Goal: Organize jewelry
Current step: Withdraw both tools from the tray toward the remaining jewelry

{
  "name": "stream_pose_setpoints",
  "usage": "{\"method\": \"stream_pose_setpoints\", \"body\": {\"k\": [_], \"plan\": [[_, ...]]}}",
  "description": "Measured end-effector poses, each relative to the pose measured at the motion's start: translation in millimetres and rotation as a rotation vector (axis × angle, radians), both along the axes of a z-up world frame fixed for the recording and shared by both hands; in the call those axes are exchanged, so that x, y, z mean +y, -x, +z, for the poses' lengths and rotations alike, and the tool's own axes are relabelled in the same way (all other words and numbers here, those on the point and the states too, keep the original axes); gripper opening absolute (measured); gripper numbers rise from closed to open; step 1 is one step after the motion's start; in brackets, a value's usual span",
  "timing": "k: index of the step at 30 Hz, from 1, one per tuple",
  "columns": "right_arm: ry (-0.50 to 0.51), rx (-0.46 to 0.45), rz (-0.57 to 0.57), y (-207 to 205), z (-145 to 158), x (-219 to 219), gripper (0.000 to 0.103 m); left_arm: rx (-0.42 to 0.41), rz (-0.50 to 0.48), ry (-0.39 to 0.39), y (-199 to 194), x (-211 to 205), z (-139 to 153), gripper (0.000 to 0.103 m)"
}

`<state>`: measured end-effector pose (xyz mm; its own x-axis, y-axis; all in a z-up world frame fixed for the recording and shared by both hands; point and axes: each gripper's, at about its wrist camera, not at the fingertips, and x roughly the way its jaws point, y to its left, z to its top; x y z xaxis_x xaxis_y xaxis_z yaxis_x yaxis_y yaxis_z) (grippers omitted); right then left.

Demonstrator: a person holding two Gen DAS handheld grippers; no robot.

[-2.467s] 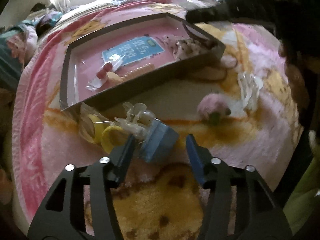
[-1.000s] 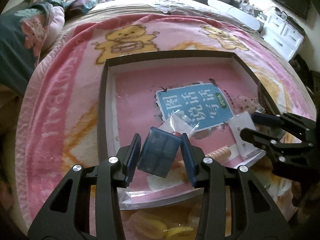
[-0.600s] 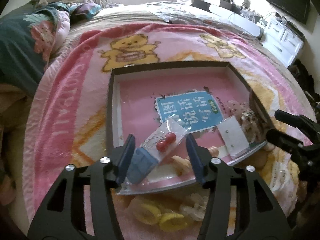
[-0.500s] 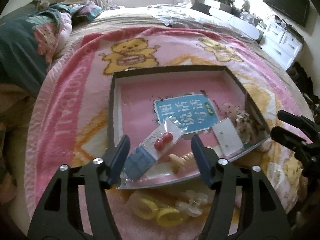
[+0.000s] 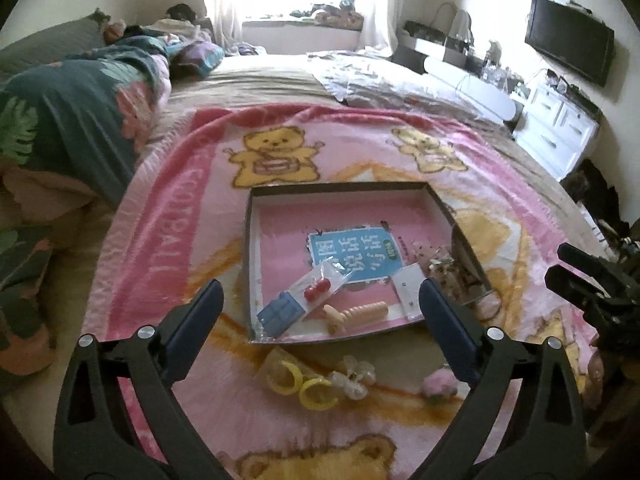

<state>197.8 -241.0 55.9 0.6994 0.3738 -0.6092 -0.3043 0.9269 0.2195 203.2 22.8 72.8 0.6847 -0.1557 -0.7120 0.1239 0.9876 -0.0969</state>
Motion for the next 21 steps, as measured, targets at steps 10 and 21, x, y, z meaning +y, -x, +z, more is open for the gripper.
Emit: {"method": "stream_pose_setpoints", "body": {"k": [10, 21], "plan": [[-0.007, -0.049, 0.009, 33.2, 21.5, -0.4, 0.093, -0.036, 0.027, 0.01, 33.8, 9.3, 19.1, 0.093], [0.004, -0.064, 0.03, 61.3, 26.5, 3.8, 0.093, -0.033, 0.06, 0.009, 59.5, 19.4, 13.2, 0.093]]}}
